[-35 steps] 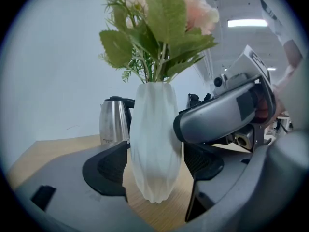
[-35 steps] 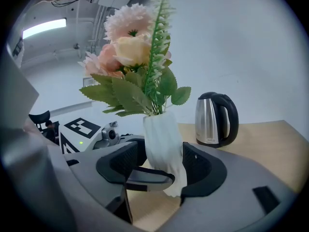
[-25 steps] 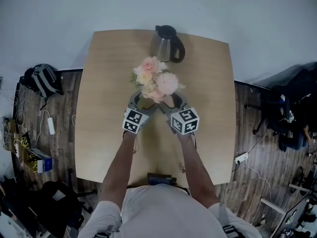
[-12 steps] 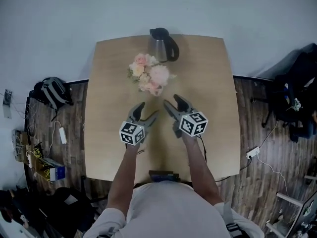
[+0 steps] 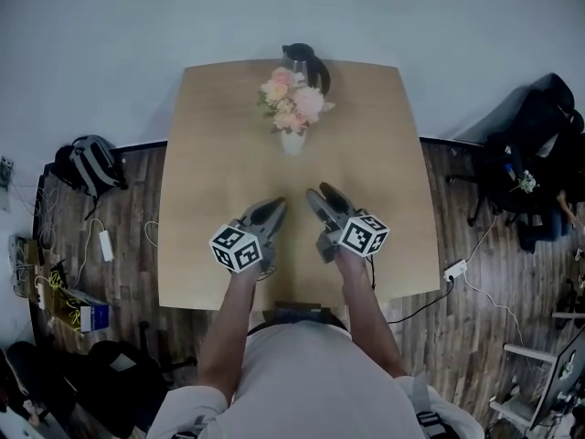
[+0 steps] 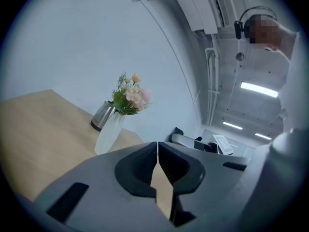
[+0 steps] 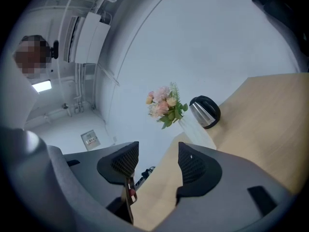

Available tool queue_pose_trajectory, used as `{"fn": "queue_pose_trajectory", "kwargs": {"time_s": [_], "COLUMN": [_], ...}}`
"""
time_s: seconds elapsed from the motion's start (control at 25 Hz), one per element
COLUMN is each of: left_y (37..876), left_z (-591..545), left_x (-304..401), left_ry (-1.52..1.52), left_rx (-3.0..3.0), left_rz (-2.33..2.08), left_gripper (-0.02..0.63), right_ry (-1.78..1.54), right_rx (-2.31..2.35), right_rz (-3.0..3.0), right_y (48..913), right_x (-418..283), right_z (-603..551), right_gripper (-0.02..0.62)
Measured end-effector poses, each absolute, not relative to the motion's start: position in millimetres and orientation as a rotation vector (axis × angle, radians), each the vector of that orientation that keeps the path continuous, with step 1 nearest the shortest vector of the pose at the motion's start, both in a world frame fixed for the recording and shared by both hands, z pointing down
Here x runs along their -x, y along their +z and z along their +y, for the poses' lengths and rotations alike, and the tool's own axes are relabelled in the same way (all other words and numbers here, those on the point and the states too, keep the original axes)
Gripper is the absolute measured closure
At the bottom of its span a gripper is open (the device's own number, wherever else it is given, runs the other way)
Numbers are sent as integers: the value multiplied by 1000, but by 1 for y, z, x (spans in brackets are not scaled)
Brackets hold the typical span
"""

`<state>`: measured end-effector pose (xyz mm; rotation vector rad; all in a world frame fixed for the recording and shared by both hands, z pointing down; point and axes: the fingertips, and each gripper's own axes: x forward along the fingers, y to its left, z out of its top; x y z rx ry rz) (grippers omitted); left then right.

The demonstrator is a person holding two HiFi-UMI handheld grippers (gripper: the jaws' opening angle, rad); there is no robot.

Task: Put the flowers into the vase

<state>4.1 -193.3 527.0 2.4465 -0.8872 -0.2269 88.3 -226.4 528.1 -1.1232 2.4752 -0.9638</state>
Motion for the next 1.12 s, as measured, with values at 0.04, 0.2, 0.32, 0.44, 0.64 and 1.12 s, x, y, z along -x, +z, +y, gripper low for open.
{"fn": "queue_pose_trajectory", "kwargs": {"time_s": [0.04, 0.2, 0.32, 0.44, 0.64, 1.12], "left_y": [524, 511, 504, 499, 490, 471], "left_z": [-184, -156, -138, -118, -94, -54], "left_x": [-1, 10, 14, 12, 6, -3], "left_ry": [-241, -272, -282, -286, -314, -359], "left_rx": [-2434, -2389, -2359, -2344, -2297, -2240], "left_rz": [-874, -845, -817, -773, -690, -577], "left_gripper": [589, 589, 589, 589, 589, 589], "right_ry": [-969, -973, -972, -966, -965, -941], "right_rx": [1117, 1088, 1061, 1023, 958, 865], "right_rz": [2462, 2411, 2366, 2336, 2317, 2361], "right_y": [524, 502, 486, 471, 451, 403], "right_x": [-87, -86, -90, -92, -89, -83], "right_z": [-216, -178, -149, -122, -87, -53], "right_gripper": [328, 356, 387, 444, 535, 545]}}
